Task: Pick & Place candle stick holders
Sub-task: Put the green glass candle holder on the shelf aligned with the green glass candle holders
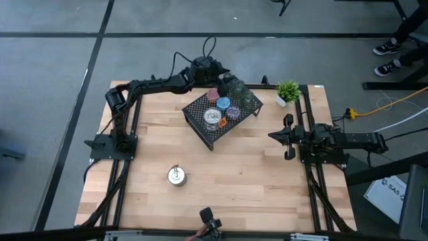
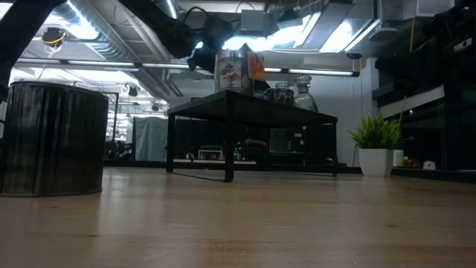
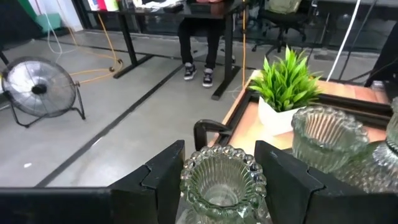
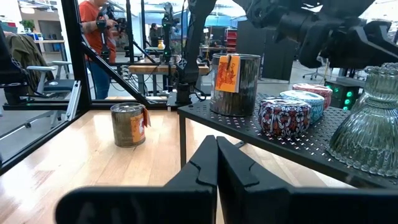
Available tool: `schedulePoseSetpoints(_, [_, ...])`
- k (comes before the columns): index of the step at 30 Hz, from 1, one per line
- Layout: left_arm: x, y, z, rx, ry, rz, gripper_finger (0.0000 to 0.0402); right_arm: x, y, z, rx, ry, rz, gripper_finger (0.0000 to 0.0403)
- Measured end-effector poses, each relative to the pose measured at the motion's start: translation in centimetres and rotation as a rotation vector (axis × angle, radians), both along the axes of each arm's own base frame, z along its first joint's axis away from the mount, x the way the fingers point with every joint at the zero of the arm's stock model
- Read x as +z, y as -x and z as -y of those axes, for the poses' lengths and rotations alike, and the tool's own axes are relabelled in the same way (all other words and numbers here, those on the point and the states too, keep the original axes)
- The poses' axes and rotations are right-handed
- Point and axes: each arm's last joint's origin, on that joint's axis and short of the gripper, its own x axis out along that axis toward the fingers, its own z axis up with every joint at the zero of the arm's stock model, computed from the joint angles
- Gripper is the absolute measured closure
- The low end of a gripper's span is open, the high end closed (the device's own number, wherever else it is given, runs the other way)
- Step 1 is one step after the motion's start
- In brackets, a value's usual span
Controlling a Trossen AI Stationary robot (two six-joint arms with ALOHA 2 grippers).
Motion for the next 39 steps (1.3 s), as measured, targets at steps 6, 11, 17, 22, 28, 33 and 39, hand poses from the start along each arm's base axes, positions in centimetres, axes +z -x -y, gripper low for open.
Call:
schedulePoseSetpoints(6, [0.08,0.03,-0.01,0.009,-0.003,0.002,0.0224,0.00,0.00,0.00,0.000,0.000,0.000,0.0402])
schedulePoseSetpoints(11, [0.10,0.00,0.04,-0.013,0.001,0.007,0.0224,0.00,0.00,0.00,0.000,0.000,0.000,0.0402])
schedulePoseSetpoints(17, [0.11,-0.05,0.13,-0.045,0.007,0.012,0.0224,0.00,0.00,0.00,0.000,0.000,0.000,0.0402])
schedulePoseSetpoints(22, [0.12,-0.06,0.16,-0.057,0.010,0.014,0.0224,-0.01,0.00,0.00,0.000,0.000,0.000,0.0402])
schedulePoseSetpoints(28, [0.12,-0.07,0.16,-0.061,0.003,0.010,0.0217,0.00,0.00,0.00,0.000,0.000,0.000,0.0402])
schedulePoseSetpoints(33, [0.16,-0.07,0.16,-0.062,-0.008,0.009,0.0197,0.00,0.00,0.00,0.000,0.000,0.000,0.0402])
schedulePoseSetpoints(39, [0.14,-0.08,0.17,-0.062,-0.008,0.008,0.0174,0.00,0.00,0.00,0.001,0.000,0.000,0.0402])
